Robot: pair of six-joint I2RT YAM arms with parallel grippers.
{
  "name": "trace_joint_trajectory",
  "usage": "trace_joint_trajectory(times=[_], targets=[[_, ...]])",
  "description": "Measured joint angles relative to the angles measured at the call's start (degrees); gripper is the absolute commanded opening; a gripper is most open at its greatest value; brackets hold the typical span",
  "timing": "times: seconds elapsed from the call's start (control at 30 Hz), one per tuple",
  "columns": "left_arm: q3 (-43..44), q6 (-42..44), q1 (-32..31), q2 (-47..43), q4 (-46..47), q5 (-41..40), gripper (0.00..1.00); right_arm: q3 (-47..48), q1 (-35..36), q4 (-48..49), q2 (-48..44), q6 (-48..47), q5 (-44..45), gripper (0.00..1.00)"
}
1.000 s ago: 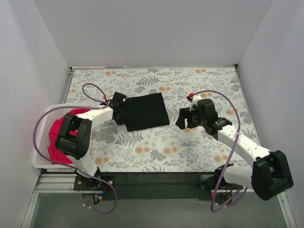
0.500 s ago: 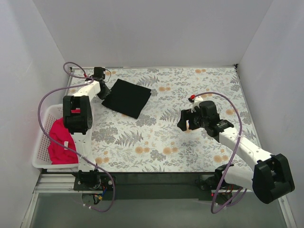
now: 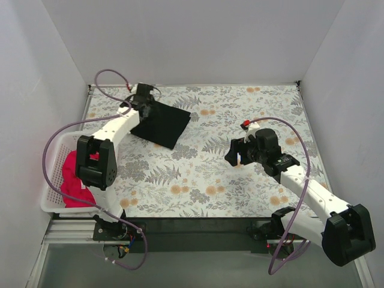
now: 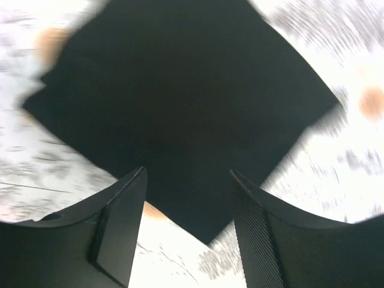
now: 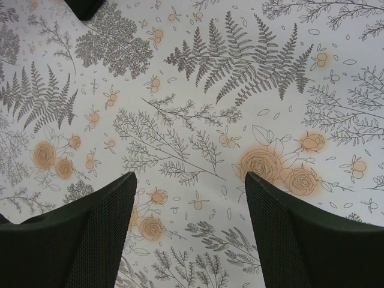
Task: Fold and stack the t-shirts
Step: Neatly place the folded tshirt to the corner
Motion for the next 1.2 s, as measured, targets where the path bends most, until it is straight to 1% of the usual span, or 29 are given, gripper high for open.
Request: trace_joint_trajectory(times=[0.13,0.27,0.37,0.47,0.57,0.67,0.73,0.77,0.8,0.83,0.9,0.93,1.07,1.2], targets=[[-0.9,6.6,-12.6,-0.9,1.9,-4.8,0.55,-0.6,-0.2,0.0,-2.0,0.0,-0.4,0.79],[-1.1,14.0,-20.1,2.3,2.8,-11.7,0.55,-0.8,-0.2,-0.5,-3.2,0.0,-0.5,0.79],[-0.9,19.5,-23.6,6.9,4.2,-18.1,0.54,-0.9,-0.2,-0.8,-3.3,0.0,-0.7,0.79],[-0.7,23.7,-25.8,11.3,5.7,-22.1,0.54,-1.0,-0.2,-1.1,-3.4,0.0,-0.9,0.79],[-0.6,27.0,-26.9,14.9,6.8,-24.8,0.54,-1.8,-0.2,-1.5,-4.1,0.0,-0.9,0.79],[0.5,29.4,-27.1,16.2,7.9,-27.3,0.54,-2.2,-0.4,-1.9,-4.4,0.0,-0.9,0.79],[1.1,30.5,-27.1,16.7,8.7,-28.2,0.49,-2.4,-0.5,-2.2,-4.5,0.0,-0.9,0.79],[1.3,31.0,-27.1,17.1,9.2,-28.8,0.44,-2.5,-0.5,-2.3,-4.5,0.0,-0.9,0.79],[1.5,31.6,-27.1,17.6,9.8,-29.5,0.32,-2.5,-0.5,-2.3,-4.5,0.0,-0.9,0.79],[1.7,32.0,-27.1,18.2,10.4,-30.1,0.26,-2.6,-0.5,-2.4,-4.5,0.0,-0.9,0.79],[1.9,33.2,-27.0,19.7,11.3,-31.1,0.20,-2.6,-0.5,-2.4,-4.5,0.0,-0.9,0.79],[2.0,33.8,-26.9,20.3,11.7,-32.0,0.14,-2.6,-0.5,-2.4,-4.5,0.0,-0.9,0.79],[3.6,35.0,-26.2,21.8,12.2,-33.0,0.05,-2.6,-0.5,-2.6,-4.5,-0.1,-0.9,0.79],[6.8,36.1,-23.5,24.2,13.3,-33.3,0.02,-2.6,-0.6,-2.9,-4.5,-0.2,-0.9,0.79]])
